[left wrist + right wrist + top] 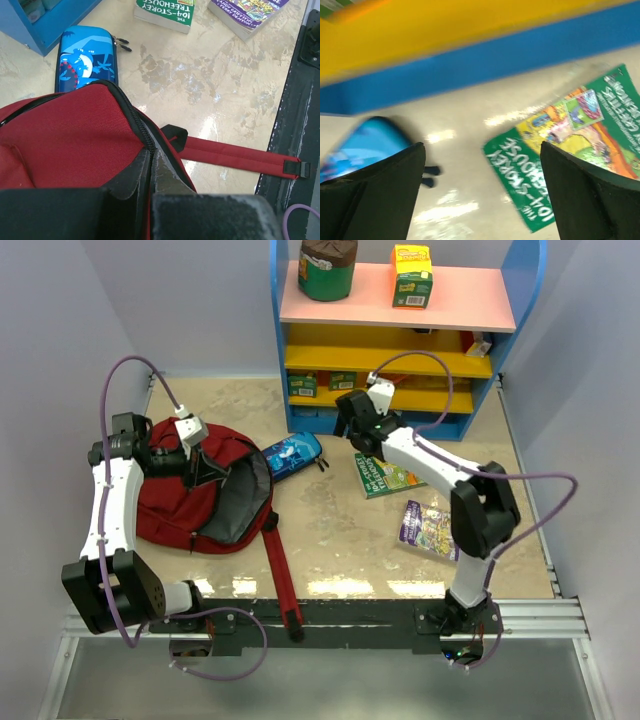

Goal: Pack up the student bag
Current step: Place the book in the student bag, then pick up the book from the center of the board.

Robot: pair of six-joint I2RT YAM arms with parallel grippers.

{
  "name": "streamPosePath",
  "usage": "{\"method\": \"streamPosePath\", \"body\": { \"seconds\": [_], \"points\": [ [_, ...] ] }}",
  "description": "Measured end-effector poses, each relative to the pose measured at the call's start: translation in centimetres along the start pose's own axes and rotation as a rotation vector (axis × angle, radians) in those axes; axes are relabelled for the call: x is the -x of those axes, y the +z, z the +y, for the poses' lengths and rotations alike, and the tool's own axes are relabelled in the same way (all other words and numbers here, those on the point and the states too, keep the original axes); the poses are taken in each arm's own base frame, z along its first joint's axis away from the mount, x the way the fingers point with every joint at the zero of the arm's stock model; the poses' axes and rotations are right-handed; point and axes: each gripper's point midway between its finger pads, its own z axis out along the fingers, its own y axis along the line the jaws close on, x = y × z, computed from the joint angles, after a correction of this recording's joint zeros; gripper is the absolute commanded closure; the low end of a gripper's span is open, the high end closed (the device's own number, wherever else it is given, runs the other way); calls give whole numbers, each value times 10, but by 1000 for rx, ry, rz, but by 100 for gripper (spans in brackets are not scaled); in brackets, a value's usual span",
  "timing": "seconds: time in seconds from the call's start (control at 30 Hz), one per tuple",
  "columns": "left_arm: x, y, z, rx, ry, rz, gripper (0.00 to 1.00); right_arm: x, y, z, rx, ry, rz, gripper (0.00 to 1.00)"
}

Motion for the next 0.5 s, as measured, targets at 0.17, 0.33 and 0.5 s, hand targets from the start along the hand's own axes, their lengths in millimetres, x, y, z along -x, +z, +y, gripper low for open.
{"method": "streamPosePath", "body": {
  "seconds": [0.17,0.33,0.5],
  "points": [
    [-1,0,-1,-5,12,3,100,-54,40,-29,-192,-168,99,2],
    [-3,0,-3,-11,17,7,100,-75,60,-41,-293,-237,139,4],
    [-5,1,-3,-18,22,11,100,-68,67,-37,-327,-226,108,5]
  ]
}}
